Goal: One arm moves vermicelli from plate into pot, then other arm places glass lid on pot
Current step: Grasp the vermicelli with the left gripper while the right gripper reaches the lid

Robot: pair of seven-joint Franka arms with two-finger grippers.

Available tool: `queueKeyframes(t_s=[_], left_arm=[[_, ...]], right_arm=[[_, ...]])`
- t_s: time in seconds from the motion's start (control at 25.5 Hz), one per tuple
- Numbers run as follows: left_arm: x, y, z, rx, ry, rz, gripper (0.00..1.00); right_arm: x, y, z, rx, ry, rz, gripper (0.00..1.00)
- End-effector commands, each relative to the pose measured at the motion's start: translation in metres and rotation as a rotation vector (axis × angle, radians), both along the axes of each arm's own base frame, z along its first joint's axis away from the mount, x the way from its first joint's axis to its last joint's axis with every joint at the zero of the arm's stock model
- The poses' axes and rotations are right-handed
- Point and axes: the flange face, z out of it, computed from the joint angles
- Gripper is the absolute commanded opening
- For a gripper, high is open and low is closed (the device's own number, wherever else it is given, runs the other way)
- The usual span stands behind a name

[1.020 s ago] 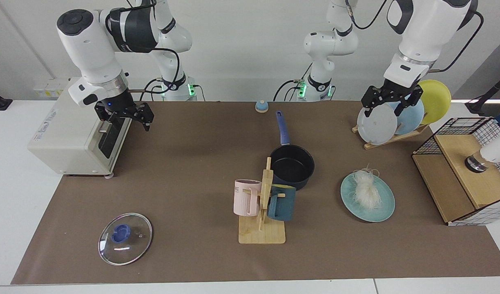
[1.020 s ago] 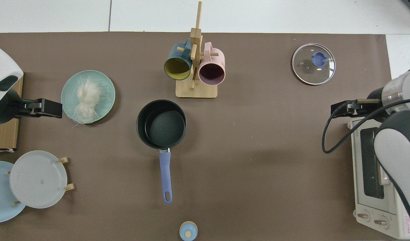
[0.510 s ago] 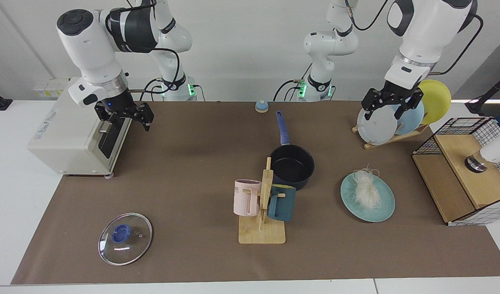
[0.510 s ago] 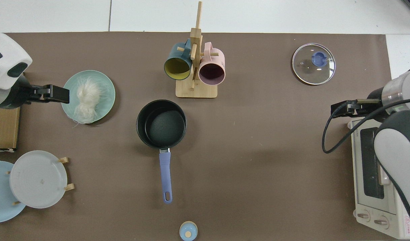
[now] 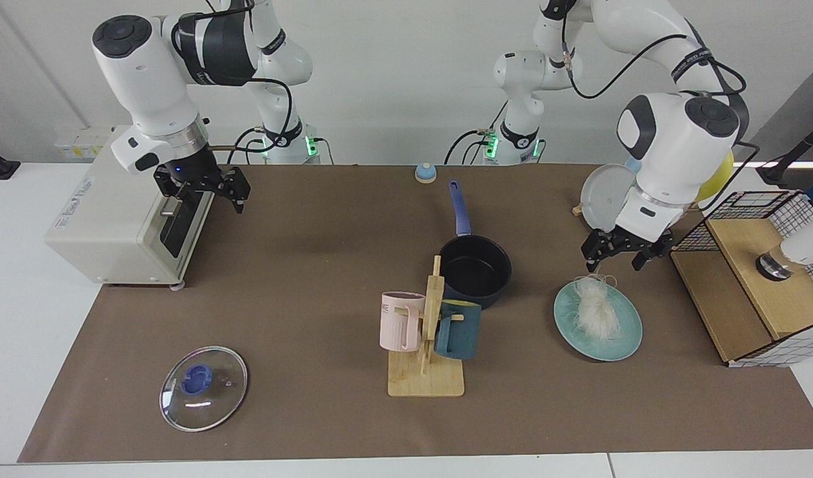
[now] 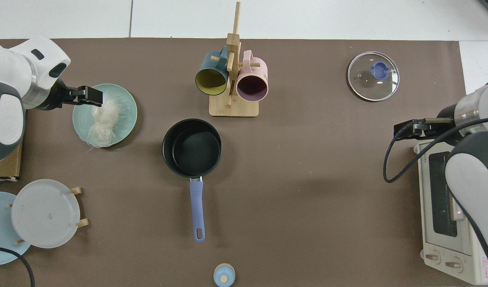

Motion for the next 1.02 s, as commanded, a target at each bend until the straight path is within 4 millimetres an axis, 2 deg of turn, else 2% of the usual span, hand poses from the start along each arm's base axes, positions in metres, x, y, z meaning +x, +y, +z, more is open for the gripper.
queueKeyframes(t_s=[0.0,0.16,0.24,0.31,0.47,0.55,0.63,0.82,0.9,0.98], left_arm=[[0.019,0.009,-0.041,-0.002,-0.010,0.018,1.00],[0.029,0.024,-0.075,0.004,-0.007,-0.009,1.00],[0.028,0.025,-0.094,0.004,0.000,-0.014,1.00],[0.025,0.030,-0.114,0.002,-0.009,-0.001,1.00],[0.020,0.029,-0.129,-0.007,0.008,0.012,1.00],[0.019,0.029,-0.143,-0.009,0.028,0.013,1.00],[0.015,0.028,-0.153,-0.009,0.039,0.012,1.00],[0.005,0.026,-0.169,-0.009,0.068,0.009,1.00],[0.004,0.025,-0.172,-0.008,0.065,-0.003,1.00],[0.004,0.028,-0.172,-0.007,0.063,-0.002,0.92]], right_arm=[[-0.003,-0.001,-0.001,-0.003,-0.018,-0.009,0.99],[0.007,0.000,0.005,-0.007,-0.052,-0.008,0.99],[0.012,0.000,0.005,-0.008,-0.061,-0.008,0.99],[0.022,0.000,0.014,-0.009,-0.084,-0.008,0.99],[0.052,0.003,0.029,-0.017,-0.115,-0.003,0.98],[0.067,0.003,0.016,-0.017,-0.103,-0.004,0.98],[0.092,0.006,0.008,-0.018,-0.117,0.000,0.98],[0.157,0.011,-0.023,-0.032,-0.169,0.006,0.98],[0.175,0.012,-0.040,-0.035,-0.191,0.007,0.99],[0.186,0.009,-0.059,-0.038,-0.206,0.004,0.99]])
